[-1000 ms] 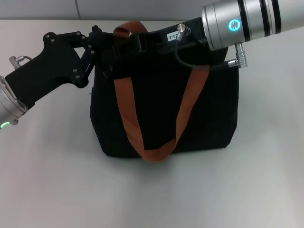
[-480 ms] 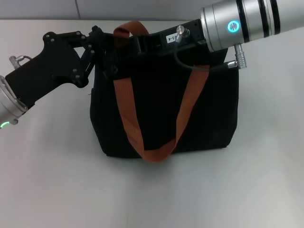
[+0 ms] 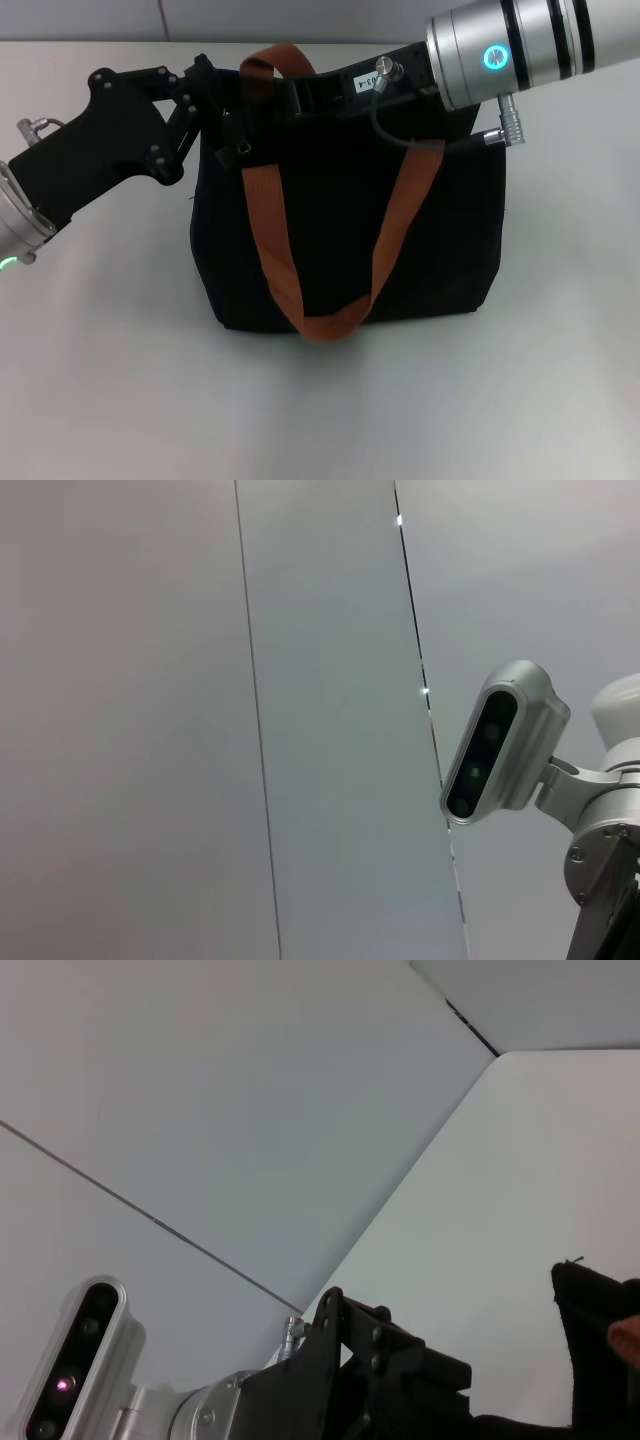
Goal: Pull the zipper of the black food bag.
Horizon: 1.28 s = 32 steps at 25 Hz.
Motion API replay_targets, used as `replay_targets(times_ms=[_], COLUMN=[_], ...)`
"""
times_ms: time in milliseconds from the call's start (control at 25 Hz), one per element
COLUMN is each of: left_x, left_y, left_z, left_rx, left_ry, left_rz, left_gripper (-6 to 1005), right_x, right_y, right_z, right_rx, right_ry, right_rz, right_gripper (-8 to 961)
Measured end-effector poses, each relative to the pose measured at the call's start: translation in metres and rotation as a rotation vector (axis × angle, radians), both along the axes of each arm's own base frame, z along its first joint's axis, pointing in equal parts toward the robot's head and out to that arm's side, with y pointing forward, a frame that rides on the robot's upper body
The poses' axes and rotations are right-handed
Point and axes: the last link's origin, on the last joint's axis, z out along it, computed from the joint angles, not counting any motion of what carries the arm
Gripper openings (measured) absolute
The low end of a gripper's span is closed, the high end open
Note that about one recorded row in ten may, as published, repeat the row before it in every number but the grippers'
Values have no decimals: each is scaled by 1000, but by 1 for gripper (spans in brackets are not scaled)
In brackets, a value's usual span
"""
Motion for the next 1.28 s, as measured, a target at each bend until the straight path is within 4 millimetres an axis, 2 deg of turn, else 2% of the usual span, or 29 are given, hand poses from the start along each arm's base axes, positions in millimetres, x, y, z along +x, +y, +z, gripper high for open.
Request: replay_targets(times_ms=[440, 680, 1280], left_x=[-3, -3, -2], left_y=[-2, -3, -6], left_z=[2, 2, 2], left_rx=[10, 10, 6], left_ry=[-7, -9, -19], left_rz=[11, 5, -4], left_gripper=[25, 25, 25], right_x=[1, 1, 0], right_y=[-1, -1, -1], right_z=[1, 2, 3], right_rx=[3, 5, 7], right_ry=[-2, -2, -21], right_rz=[6, 18, 23], right_gripper=[90, -2, -1])
